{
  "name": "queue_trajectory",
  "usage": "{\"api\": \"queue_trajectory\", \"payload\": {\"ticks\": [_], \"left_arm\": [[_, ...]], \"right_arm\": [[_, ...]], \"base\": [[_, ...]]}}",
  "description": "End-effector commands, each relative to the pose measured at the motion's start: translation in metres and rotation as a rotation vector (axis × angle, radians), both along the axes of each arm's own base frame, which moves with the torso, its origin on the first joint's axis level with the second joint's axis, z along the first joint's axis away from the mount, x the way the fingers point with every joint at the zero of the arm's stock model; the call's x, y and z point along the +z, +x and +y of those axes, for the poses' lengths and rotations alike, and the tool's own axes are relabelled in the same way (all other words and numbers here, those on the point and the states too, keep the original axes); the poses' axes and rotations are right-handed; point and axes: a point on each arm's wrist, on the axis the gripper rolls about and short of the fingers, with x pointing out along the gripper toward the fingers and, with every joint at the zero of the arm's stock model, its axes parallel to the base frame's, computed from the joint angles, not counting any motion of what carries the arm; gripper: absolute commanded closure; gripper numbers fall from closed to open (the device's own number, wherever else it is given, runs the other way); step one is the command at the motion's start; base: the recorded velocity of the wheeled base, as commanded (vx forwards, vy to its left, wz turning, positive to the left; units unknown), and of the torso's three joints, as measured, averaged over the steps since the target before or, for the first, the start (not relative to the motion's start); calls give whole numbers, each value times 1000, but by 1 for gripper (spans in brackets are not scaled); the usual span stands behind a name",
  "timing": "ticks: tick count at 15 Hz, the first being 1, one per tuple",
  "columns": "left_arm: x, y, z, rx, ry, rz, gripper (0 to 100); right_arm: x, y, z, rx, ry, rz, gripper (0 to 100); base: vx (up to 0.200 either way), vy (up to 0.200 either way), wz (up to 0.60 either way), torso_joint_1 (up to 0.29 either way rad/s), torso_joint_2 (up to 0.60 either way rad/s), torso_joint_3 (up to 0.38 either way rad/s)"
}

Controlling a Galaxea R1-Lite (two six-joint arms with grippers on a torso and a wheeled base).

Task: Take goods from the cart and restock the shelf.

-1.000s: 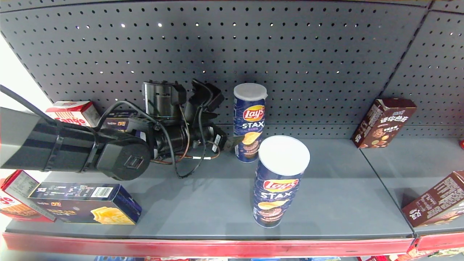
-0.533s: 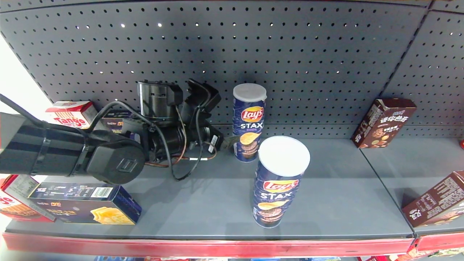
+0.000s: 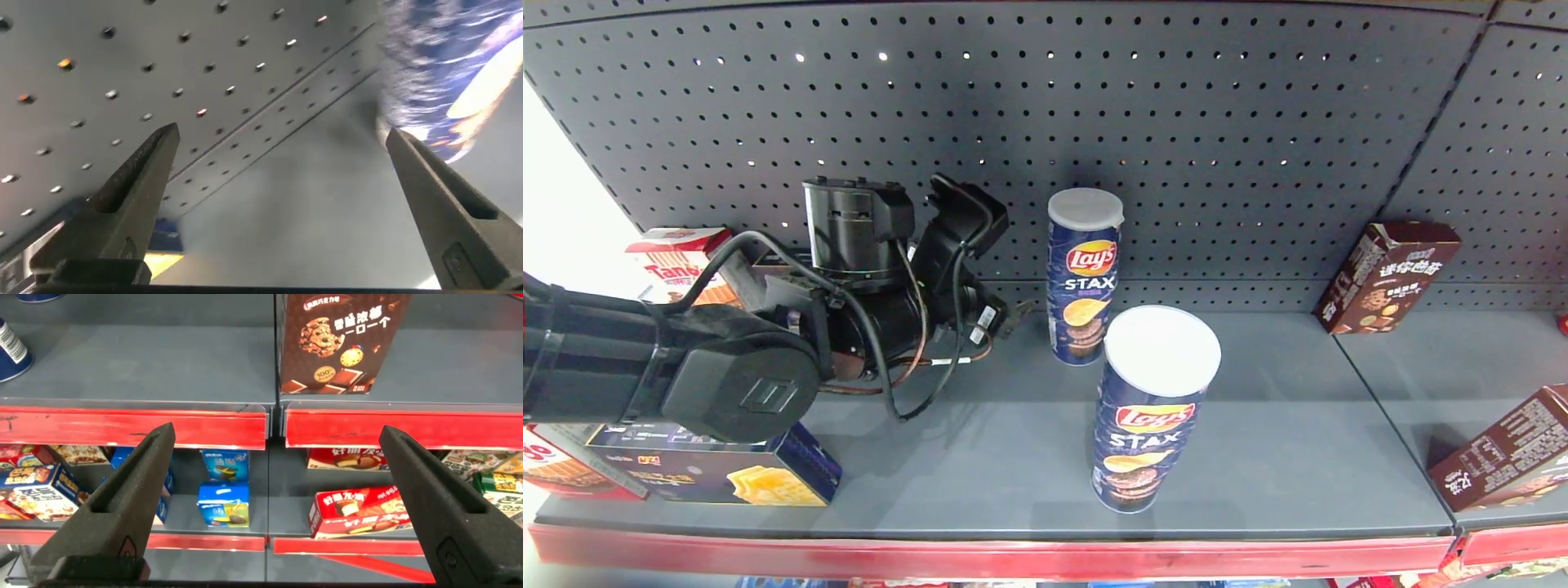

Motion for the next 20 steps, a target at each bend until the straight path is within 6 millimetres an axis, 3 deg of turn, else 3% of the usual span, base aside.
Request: {"api": "queue_trajectory", "payload": {"ticks": [1,6,20], "left_arm": [[-7,9,-2,29,9,1,0],[-20,32,-12,44,-4,-11,0],[-22,40,-38,2,-29,-19,0]], "right_arm": [[0,0,0,1,-1,0,0],[0,0,0,1,-1,0,0],[0,0,0,-1,-1,0,0]], "base": [[0,0,0,0,0,0],[0,0,0,0,0,0],[0,0,0,0,0,0]]}}
